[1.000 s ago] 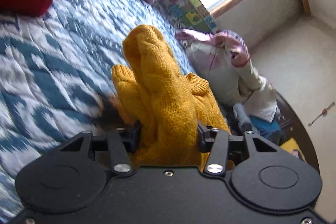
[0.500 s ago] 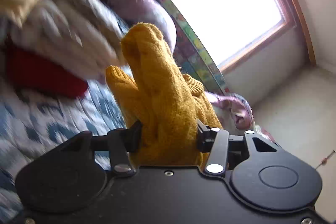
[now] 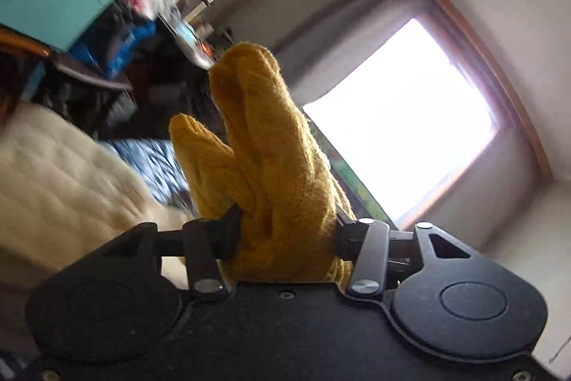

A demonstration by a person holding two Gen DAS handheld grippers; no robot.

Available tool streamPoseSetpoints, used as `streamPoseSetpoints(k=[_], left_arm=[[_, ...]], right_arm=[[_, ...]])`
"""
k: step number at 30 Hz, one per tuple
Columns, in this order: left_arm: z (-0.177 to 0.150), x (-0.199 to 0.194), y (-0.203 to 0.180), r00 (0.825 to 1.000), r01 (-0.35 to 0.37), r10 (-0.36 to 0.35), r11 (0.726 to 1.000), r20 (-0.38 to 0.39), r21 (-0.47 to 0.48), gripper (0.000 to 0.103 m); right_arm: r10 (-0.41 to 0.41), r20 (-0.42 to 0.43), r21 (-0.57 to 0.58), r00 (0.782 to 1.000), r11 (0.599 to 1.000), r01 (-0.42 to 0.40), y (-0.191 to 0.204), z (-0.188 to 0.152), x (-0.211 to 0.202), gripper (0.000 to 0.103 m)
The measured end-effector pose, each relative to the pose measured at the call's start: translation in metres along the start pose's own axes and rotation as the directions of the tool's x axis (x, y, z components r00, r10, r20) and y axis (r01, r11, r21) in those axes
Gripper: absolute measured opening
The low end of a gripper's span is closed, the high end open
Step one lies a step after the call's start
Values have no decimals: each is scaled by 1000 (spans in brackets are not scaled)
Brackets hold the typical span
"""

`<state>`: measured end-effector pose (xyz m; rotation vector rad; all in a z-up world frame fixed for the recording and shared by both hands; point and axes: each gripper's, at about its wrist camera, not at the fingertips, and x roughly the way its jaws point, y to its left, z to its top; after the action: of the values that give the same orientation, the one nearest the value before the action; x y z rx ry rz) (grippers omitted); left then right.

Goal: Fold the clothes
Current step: 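Grasp the folded sweater with both grippers and lift it off the quilt, then carry the sweater onto the clothes stack and open both grippers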

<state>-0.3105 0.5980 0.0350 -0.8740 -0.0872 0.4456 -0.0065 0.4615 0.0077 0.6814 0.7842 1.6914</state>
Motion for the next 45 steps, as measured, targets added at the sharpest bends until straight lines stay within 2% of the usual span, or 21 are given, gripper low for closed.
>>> streamPoseSetpoints(k=[4,6,7,8,9,11,14,17,19,23,28,32,35,38,42,45], left_arm=[[9,-10,47,997,-63,65,996,30,-62,48],[0,0,87,988,-155,154,979,-17,-136,48],[-7,7,105,978,-206,200,964,-54,-169,48],[-15,12,119,972,-234,223,954,-78,-186,48],[-20,12,124,972,-232,222,953,-74,-195,49],[-22,7,124,978,-210,203,955,-54,-211,49],[-19,5,122,979,-206,199,954,-53,-217,51],[-14,-3,110,976,-219,216,958,-36,-188,65],[-12,-15,99,971,-239,240,959,-8,-152,78],[-17,-37,79,960,-275,278,957,22,-89,80],[-35,-63,63,954,-297,298,954,23,-44,82],[-61,-77,52,947,-320,320,947,-11,7,88],[-88,-80,40,929,-355,362,930,-77,94,90],[-118,-82,25,915,-350,375,921,-150,169,94],[-151,-78,-3,893,-312,378,911,-242,271,103],[-177,-72,-41,887,-263,379,884,-265,387,103]], right_arm=[[30,-69,97,997,995,-23,-13,-18,50,56],[-28,-135,116,990,992,44,-32,-31,72,56],[-97,-183,101,978,988,117,-42,-38,83,56],[-170,-230,95,958,976,196,-54,-46,92,55],[-186,-242,117,952,969,219,-62,-50,94,55],[-172,-226,142,959,968,207,-61,-50,89,56],[-219,-238,50,946,970,237,-37,-48,87,60],[-233,-213,43,949,968,247,-20,-41,74,65],[-242,-185,29,953,967,251,-10,-35,60,66],[-304,-137,-37,943,953,302,-5,-35,26,77],[-394,-107,-143,913,915,378,10,-41,-17,85],[-471,-105,-224,876,869,441,28,-56,-51,100],[-539,-113,-300,835,819,489,43,-72,-76,103],[-616,-129,-362,778,759,541,54,-90,-101,103],[-727,-106,-402,678,655,640,63,-112,-139,103],[-769,-73,-379,635,610,696,70,-122,-175,103]])
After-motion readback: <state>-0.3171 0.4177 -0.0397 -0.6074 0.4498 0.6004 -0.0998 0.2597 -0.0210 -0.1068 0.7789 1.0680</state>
